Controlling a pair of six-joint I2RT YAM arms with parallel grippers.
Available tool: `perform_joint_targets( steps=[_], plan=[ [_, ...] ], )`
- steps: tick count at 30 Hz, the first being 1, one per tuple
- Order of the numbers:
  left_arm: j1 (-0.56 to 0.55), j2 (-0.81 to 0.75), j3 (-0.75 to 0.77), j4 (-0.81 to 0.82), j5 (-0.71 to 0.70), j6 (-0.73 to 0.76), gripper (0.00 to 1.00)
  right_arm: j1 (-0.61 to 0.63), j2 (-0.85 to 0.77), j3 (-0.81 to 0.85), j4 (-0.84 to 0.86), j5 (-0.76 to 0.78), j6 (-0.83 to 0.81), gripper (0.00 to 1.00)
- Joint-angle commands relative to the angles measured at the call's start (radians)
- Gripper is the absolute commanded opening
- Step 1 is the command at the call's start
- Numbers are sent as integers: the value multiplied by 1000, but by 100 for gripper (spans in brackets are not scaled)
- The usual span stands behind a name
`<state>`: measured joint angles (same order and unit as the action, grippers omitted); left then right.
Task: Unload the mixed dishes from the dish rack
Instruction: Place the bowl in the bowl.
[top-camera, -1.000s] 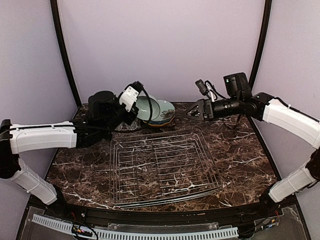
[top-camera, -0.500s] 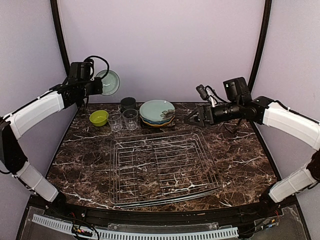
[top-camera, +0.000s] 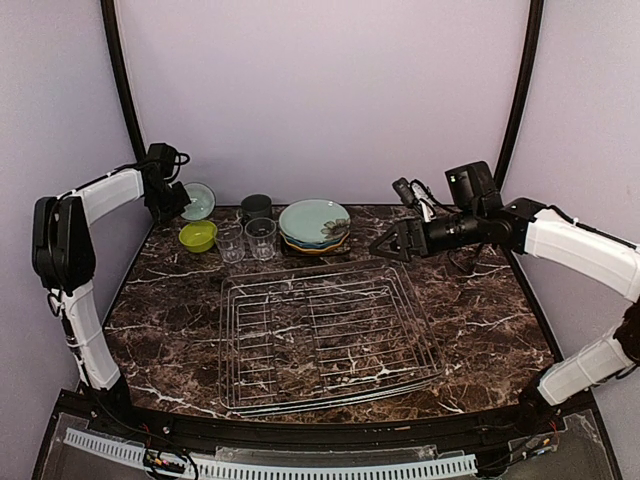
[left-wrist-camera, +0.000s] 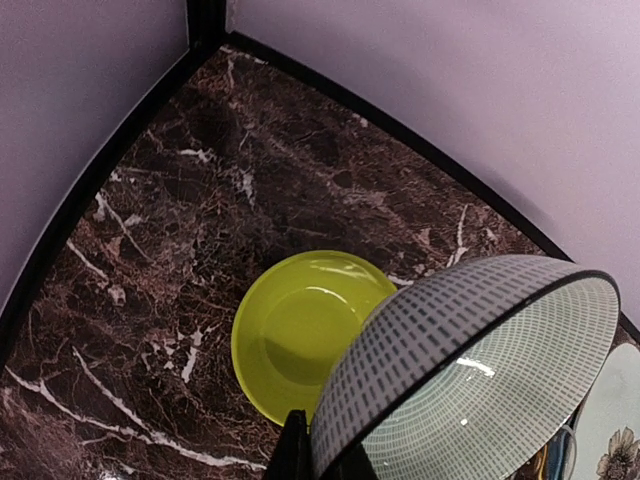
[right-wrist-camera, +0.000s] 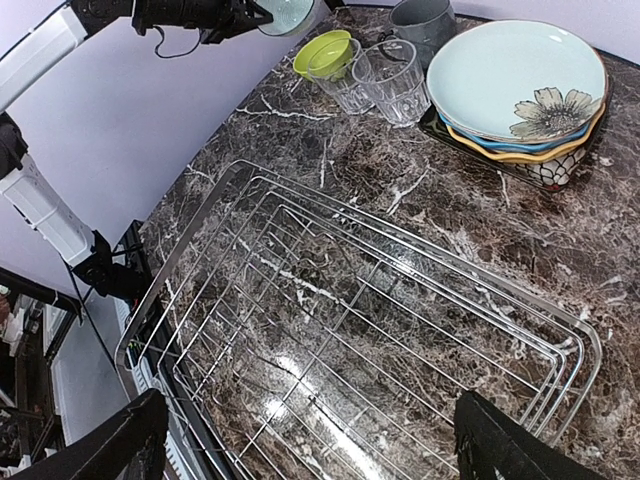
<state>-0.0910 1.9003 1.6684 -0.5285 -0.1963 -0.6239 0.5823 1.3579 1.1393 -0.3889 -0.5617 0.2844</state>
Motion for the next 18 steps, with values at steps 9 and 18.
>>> perform_joint_targets(
  steps=[9, 18],
  plan=[
    [68, 84, 52, -58, 131, -190, 3, -5, 8, 1, 23, -12, -19, 97],
    [84, 134, 57, -46, 157, -241, 4, -4, 8, 0, 26, -10, -18, 97]
  ],
)
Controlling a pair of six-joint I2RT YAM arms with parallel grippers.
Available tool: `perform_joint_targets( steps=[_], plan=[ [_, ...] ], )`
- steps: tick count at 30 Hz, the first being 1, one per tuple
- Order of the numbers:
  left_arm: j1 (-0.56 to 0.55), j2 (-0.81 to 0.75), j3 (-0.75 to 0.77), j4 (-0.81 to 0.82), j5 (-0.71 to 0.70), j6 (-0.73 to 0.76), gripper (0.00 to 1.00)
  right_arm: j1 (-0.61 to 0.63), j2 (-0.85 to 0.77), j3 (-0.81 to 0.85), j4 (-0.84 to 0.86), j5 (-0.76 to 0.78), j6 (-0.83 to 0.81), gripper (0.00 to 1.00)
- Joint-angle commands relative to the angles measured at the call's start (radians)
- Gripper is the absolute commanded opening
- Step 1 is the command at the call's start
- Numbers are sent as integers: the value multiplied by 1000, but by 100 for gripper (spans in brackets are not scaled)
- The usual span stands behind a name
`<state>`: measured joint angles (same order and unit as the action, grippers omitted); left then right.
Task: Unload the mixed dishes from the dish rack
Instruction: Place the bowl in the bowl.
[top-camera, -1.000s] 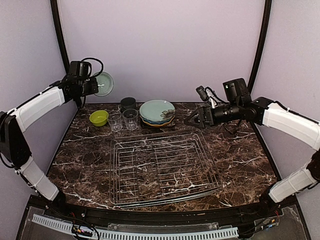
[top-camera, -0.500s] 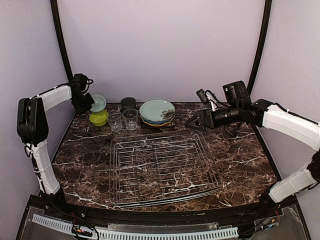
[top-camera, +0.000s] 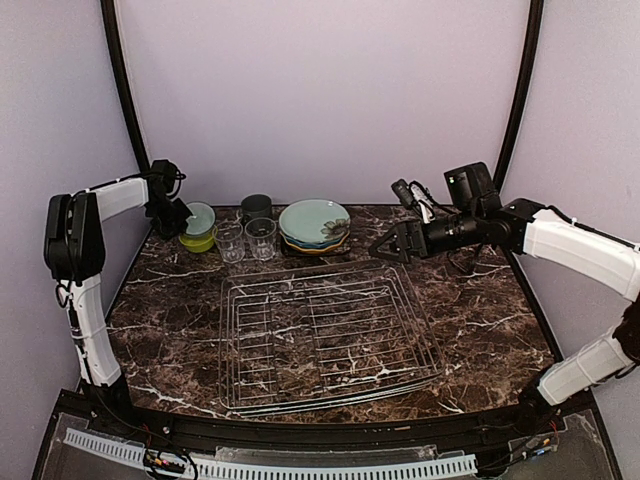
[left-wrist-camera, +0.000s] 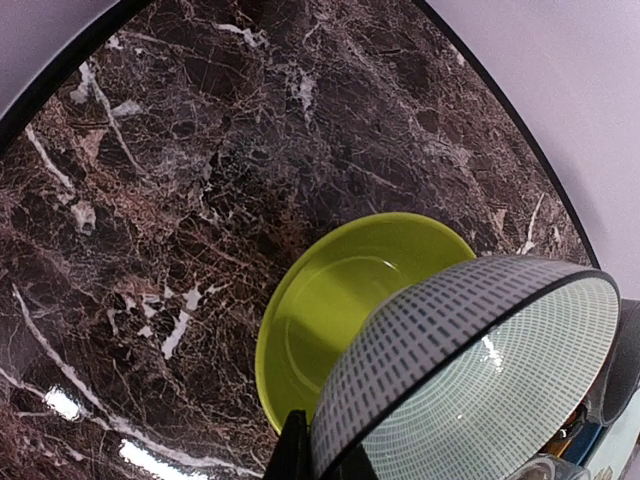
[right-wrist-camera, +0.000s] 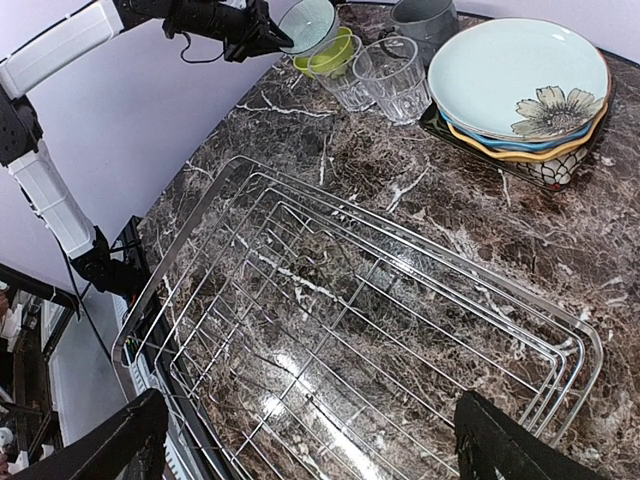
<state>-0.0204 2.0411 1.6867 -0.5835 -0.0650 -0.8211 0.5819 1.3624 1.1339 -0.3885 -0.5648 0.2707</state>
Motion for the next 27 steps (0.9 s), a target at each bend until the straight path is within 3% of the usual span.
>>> perform_joint_targets(
  steps=[1, 13, 20, 27],
  plan=[
    [16, -2, 39, 11, 28, -47, 4, -5, 2, 6, 25, -4, -6, 97],
    [49, 40, 36, 14, 93, -94, 15, -5, 0, 4, 26, -1, -1, 97],
    [51, 40, 40, 11, 124, -106, 30, -5, -7, 1, 25, -1, 1, 97],
    [52, 26, 48, 5, 147, -108, 39, -6, -6, 3, 26, -4, 2, 97]
  ],
)
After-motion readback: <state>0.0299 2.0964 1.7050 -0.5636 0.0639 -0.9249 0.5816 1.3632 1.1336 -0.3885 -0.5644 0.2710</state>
